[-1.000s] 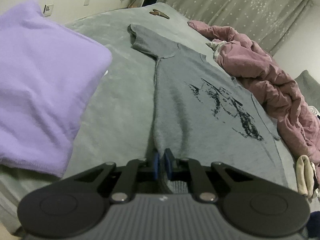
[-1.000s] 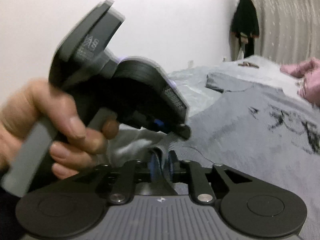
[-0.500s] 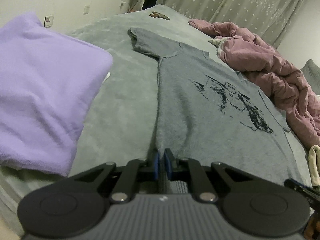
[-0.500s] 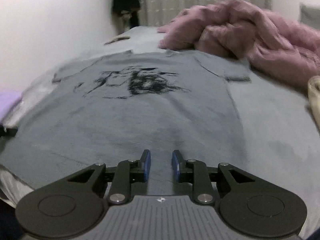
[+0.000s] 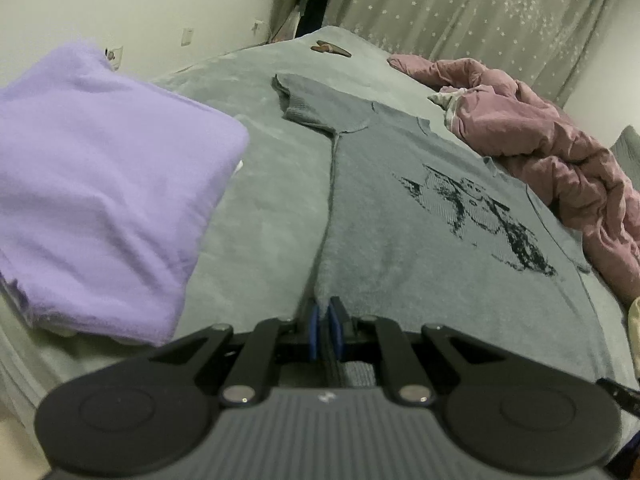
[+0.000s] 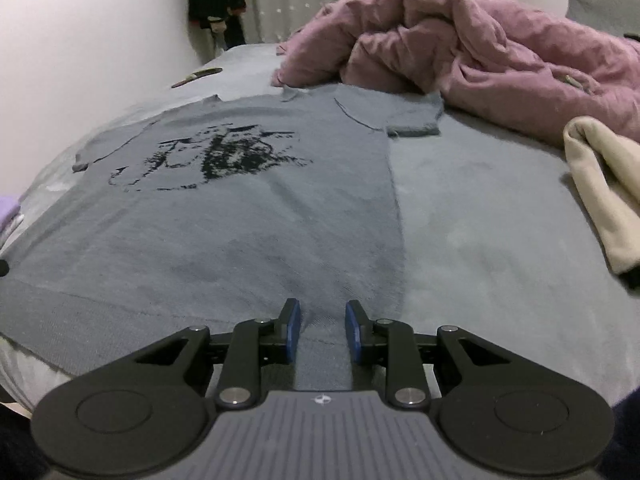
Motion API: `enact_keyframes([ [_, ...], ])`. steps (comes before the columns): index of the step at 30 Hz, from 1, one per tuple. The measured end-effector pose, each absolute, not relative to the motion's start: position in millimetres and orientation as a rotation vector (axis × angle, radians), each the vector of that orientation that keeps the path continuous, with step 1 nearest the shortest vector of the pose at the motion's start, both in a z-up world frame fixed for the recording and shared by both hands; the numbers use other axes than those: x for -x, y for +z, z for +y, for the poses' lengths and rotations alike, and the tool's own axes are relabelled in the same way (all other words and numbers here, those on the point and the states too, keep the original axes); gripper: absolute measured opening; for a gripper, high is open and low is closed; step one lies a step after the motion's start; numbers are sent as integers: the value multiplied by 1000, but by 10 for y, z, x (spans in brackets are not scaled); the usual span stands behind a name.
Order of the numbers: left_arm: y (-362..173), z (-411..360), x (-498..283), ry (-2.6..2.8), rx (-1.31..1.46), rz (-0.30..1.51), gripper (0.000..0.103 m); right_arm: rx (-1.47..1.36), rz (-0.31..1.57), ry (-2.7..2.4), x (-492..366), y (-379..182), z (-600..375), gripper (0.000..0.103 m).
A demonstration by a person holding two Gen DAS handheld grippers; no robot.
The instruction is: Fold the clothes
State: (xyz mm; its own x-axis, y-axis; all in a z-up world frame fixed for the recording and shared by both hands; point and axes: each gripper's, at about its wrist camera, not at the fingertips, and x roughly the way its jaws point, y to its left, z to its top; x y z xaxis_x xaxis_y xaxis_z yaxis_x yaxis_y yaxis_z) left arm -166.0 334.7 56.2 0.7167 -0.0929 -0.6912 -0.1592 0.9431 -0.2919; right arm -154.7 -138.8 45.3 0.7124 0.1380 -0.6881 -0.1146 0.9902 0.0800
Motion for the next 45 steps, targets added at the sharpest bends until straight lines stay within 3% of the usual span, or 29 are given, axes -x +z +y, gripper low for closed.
enact_keyframes([
  [14,592,3390,1741,41,355,759,7,-290,793,102,1654,616,-1923,26],
  [23,588,3394,1744,38,370,760,7,-289,805,174,1737,547,-1868,28],
  [25,594,3401,1744,42,375,754,7,-287,806,192,1757,533,-1852,25],
  [28,602,3411,1745,48,383,746,7,-283,806,209,1786,519,-1828,9],
  [45,742,3386,1953,31,369,696,7,-285,787,197,1963,884,-1894,6],
])
